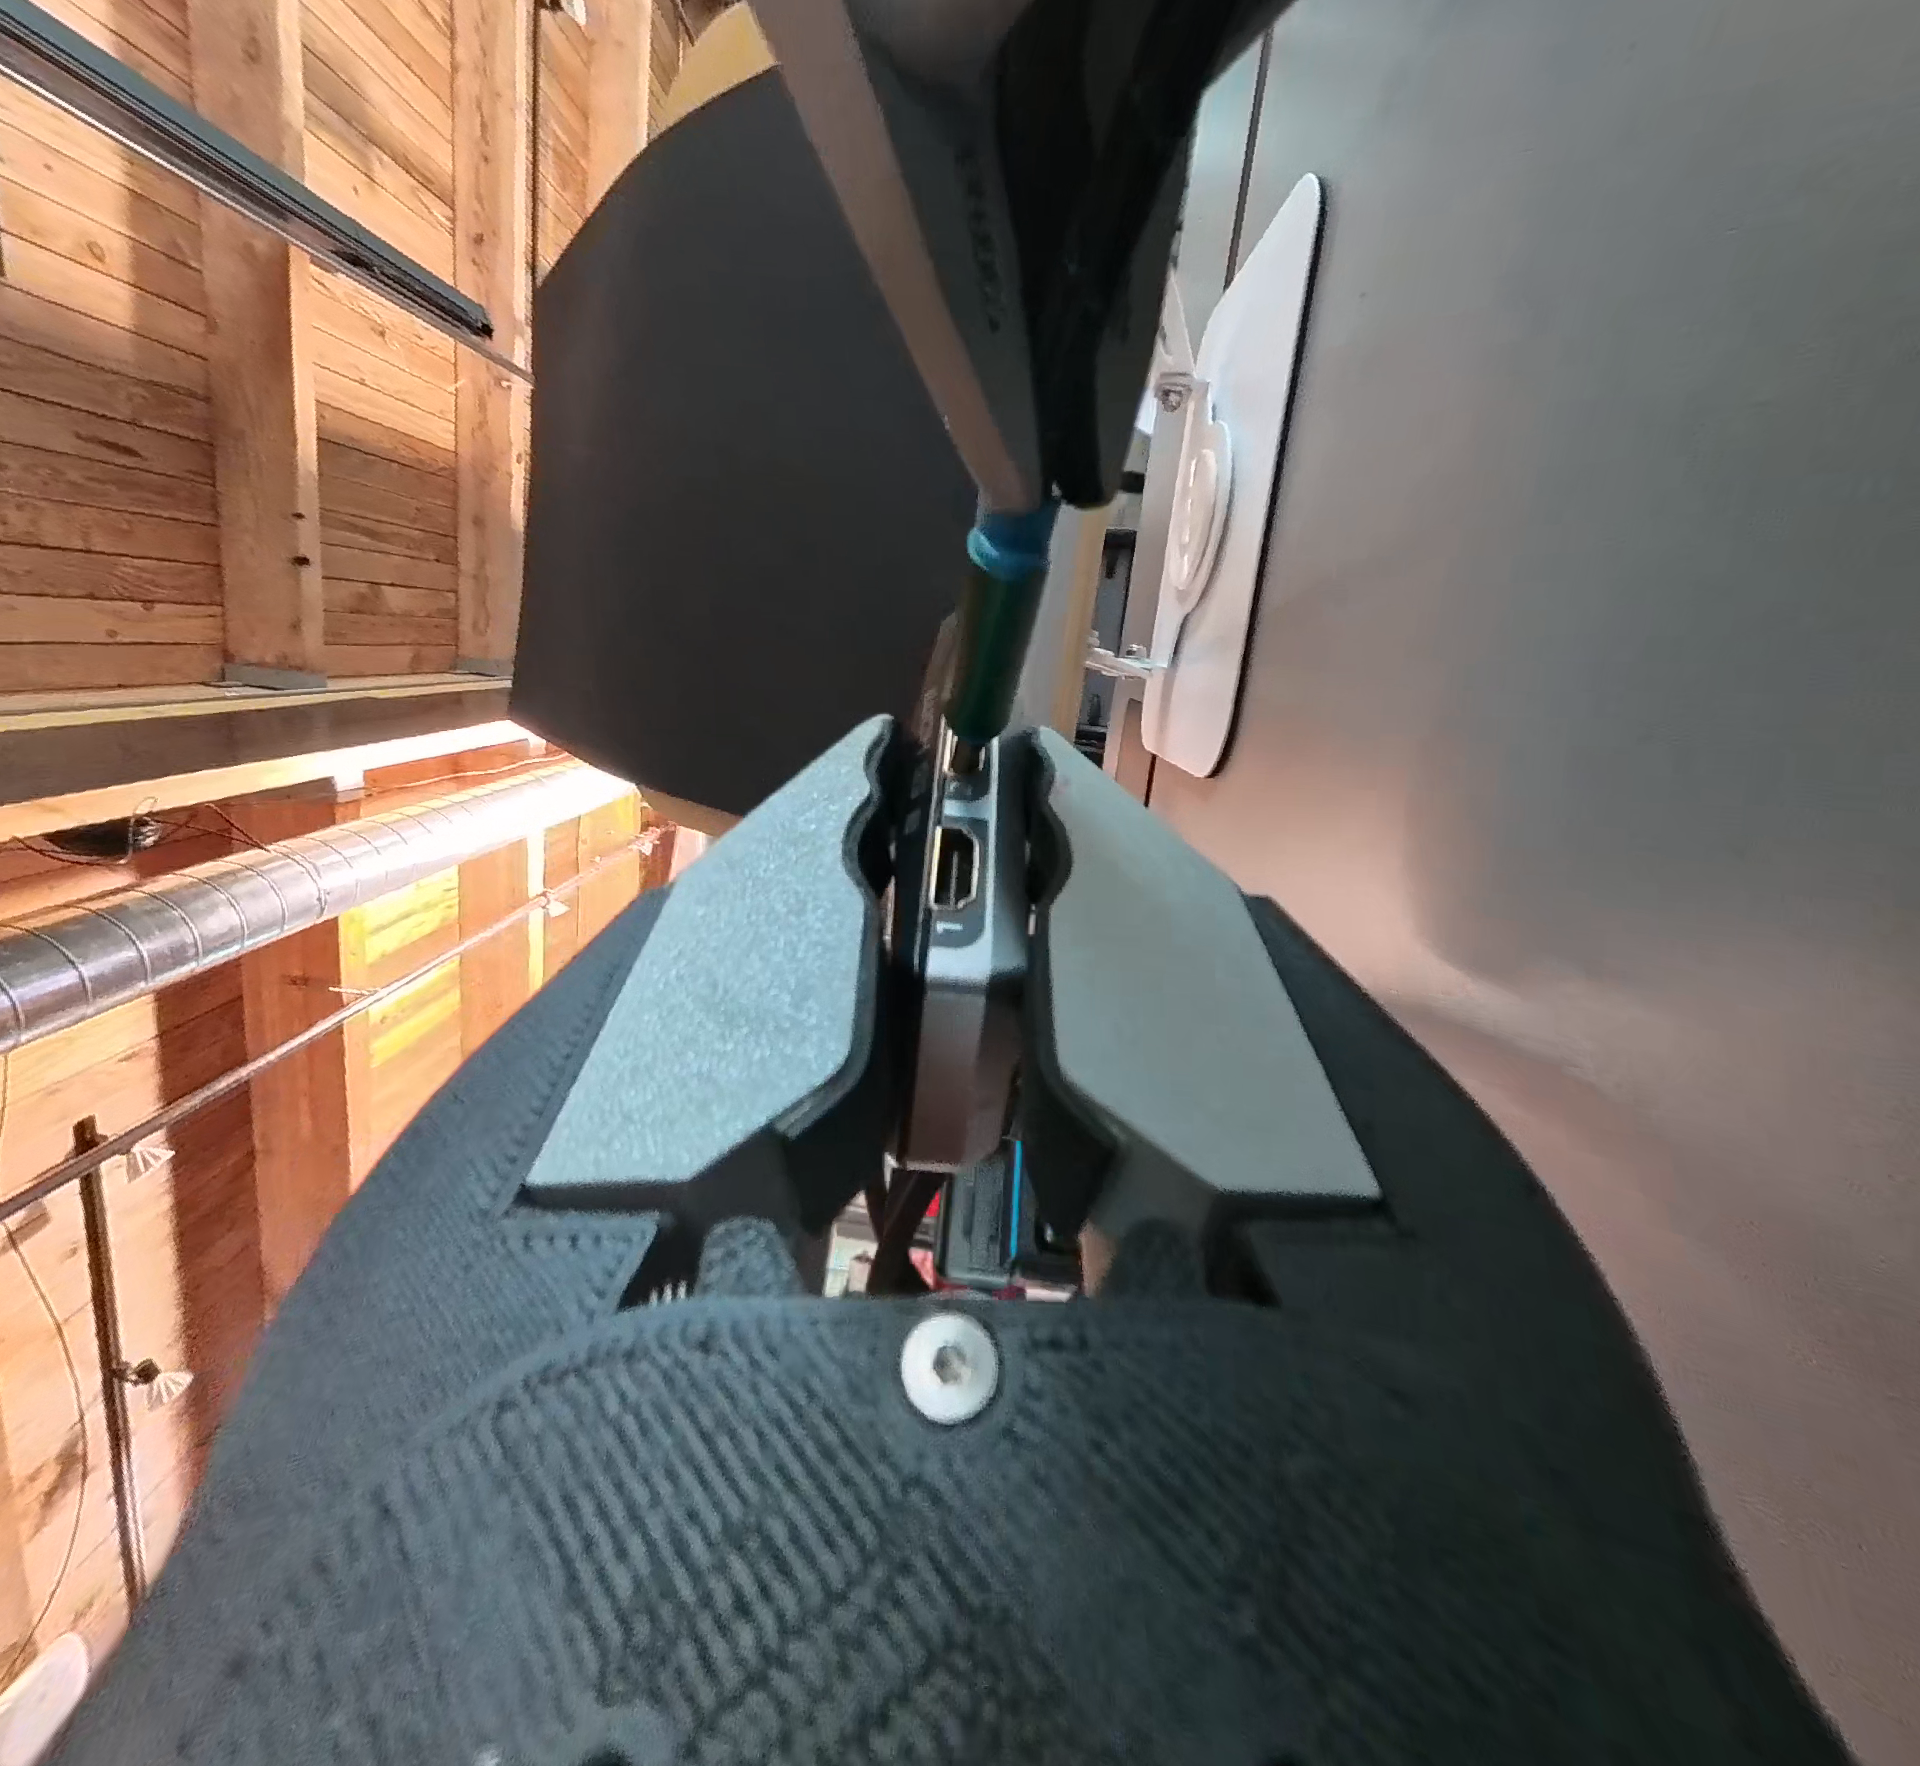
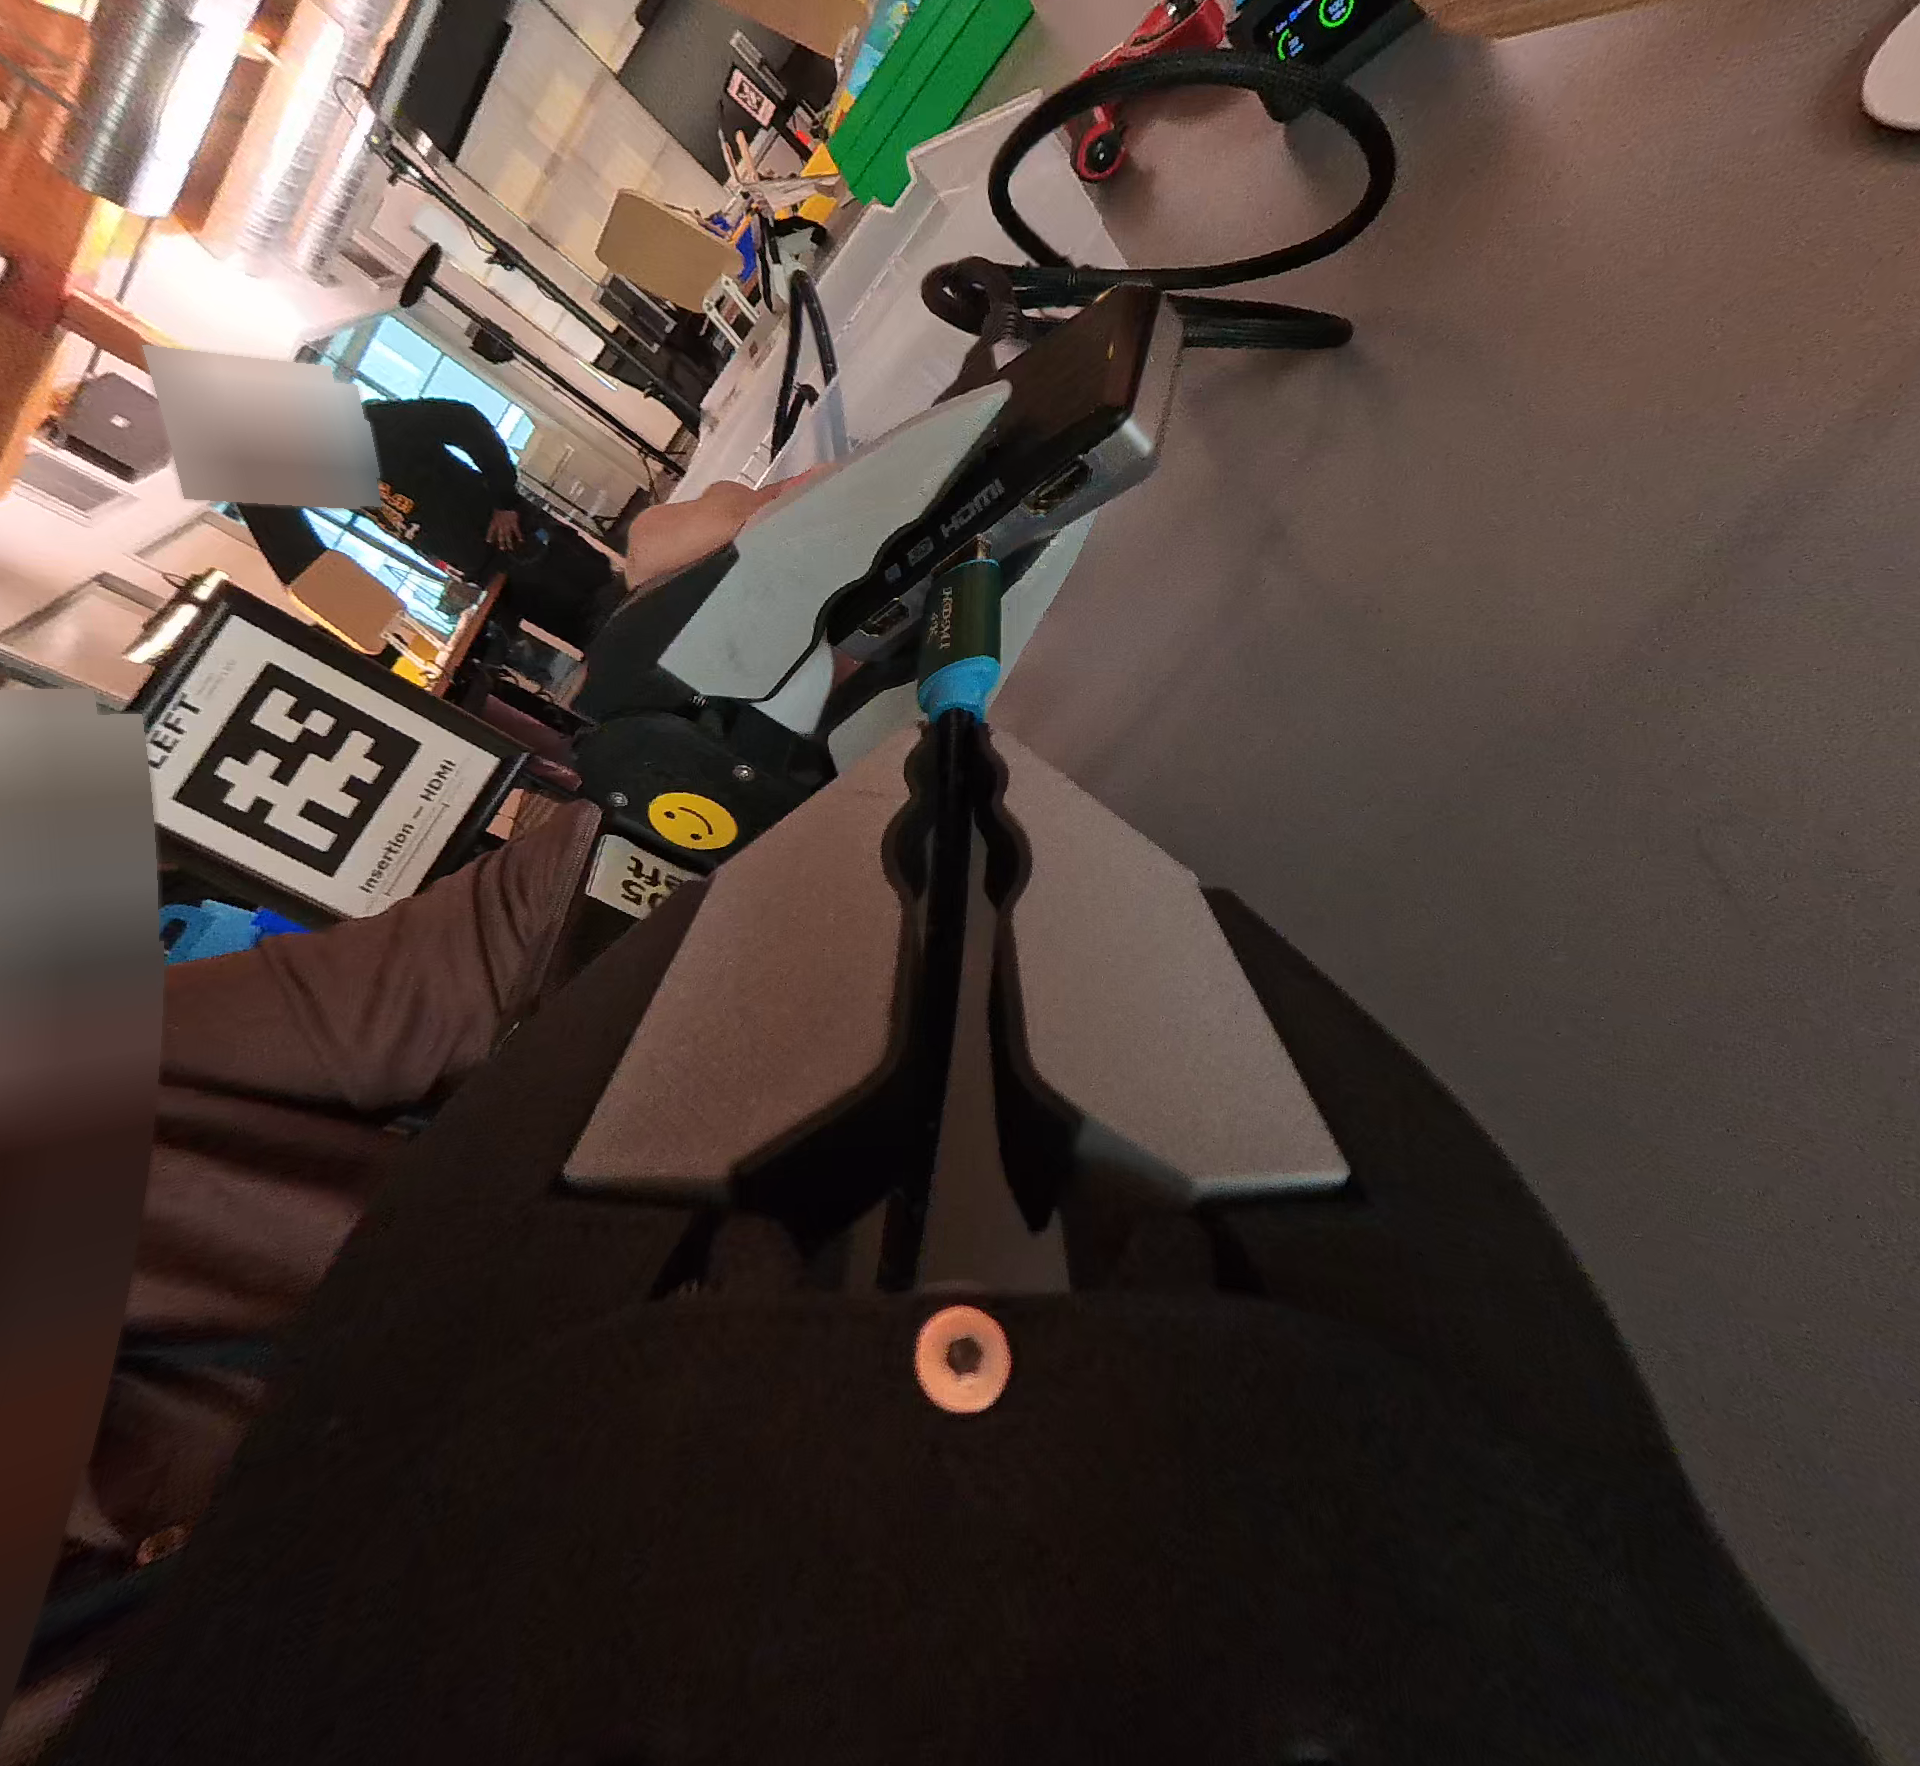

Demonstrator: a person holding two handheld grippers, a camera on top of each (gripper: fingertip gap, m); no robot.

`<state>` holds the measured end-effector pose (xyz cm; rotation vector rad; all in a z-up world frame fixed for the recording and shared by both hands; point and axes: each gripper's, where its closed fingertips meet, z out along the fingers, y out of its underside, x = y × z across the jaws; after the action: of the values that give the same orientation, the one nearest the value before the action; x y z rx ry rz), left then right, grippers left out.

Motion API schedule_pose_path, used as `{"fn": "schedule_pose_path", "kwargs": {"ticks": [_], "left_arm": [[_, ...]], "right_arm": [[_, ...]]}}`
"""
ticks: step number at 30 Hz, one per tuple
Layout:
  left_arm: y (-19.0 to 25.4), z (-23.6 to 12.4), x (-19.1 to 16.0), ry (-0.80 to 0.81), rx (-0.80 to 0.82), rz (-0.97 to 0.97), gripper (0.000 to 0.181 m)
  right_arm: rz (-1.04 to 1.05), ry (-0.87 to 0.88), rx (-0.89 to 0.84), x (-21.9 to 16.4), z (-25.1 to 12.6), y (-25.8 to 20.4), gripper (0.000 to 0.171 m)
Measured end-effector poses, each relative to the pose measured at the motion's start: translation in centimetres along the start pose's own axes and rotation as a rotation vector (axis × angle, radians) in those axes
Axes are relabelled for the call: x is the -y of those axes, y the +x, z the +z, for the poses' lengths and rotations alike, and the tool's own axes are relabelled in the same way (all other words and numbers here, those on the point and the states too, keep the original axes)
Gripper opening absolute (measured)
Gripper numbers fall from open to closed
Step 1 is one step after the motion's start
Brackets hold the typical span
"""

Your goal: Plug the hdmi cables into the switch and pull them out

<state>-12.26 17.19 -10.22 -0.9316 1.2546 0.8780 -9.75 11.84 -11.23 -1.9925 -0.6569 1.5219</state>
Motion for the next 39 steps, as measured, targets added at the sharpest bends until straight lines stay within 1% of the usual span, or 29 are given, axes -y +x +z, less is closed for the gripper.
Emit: {"fn": "schedule_pose_path", "kwargs": {"ticks": [1,8,9,10,14,15,16,17,20,22,23,26,29,32,36,39], "left_arm": [[0.1,0.0,0.0,-0.004,-0.006,-0.002,0.020],[0.5,-0.1,0.0,-0.024,-0.032,-0.018,0.019],[0.5,-0.1,0.0,-0.028,-0.035,-0.022,0.019],[0.6,-0.2,0.0,-0.033,-0.039,-0.026,0.019],[1.3,-0.2,0.2,-0.032,-0.064,-0.012,0.018],[1.2,-0.2,0.2,-0.029,-0.063,-0.018,0.019],[1.1,-0.2,0.1,-0.024,-0.059,-0.028,0.019],[1.0,-0.1,0.1,-0.016,-0.061,-0.045,0.020],[0.8,0.3,-0.1,0.019,-0.099,-0.145,0.021],[0.4,0.4,0.0,0.053,-0.133,-0.251,0.021],[0.3,0.2,-0.1,0.066,-0.152,-0.297,0.022],[0.4,-1.0,0.6,0.155,-0.246,-0.446,0.022],[-0.4,-2.3,1.5,0.255,-0.334,-0.627,0.022],[-1.2,-3.1,2.4,0.356,-0.391,-0.730,0.022],[-1.1,-4.0,3.5,0.435,-0.437,-0.758,0.022],[-1.1,-4.7,4.3,0.484,-0.477,-0.771,0.024]], "right_arm": [[-0.010,0.002,-0.011,0.0,0.0,0.0,0.002],[-0.020,0.011,-0.014,0.1,0.1,0.1,0.000],[-0.020,0.008,-0.012,0.1,0.1,0.1,0.002],[-0.019,0.010,-0.010,0.1,0.1,0.2,0.000],[-0.030,-0.009,-0.036,-0.3,0.4,0.6,0.000],[-0.027,-0.007,-0.029,-0.2,0.4,0.5,0.000],[-0.021,-0.001,-0.013,-0.1,0.4,0.3,0.004],[-0.017,0.004,0.000,0.0,0.4,0.2,0.002],[-0.100,0.010,-0.050,0.6,0.5,0.0,0.001],[-0.163,0.020,-0.050,1.0,0.4,-0.9,0.010],[-0.186,0.055,-0.033,1.6,0.0,-1.6,0.012],[-0.254,0.224,-0.004,4.4,-2.8,-3.0,0.018],[-0.301,0.294,-0.045,5.6,-5.1,-2.7,0.015],[-0.361,0.243,-0.049,5.0,-4.4,-3.0,0.022],[-0.483,0.078,-0.066,2.7,-1.6,-3.3,0.039],[-0.592,0.012,-0.195,1.9,-0.7,-2.0,0.041]]}}
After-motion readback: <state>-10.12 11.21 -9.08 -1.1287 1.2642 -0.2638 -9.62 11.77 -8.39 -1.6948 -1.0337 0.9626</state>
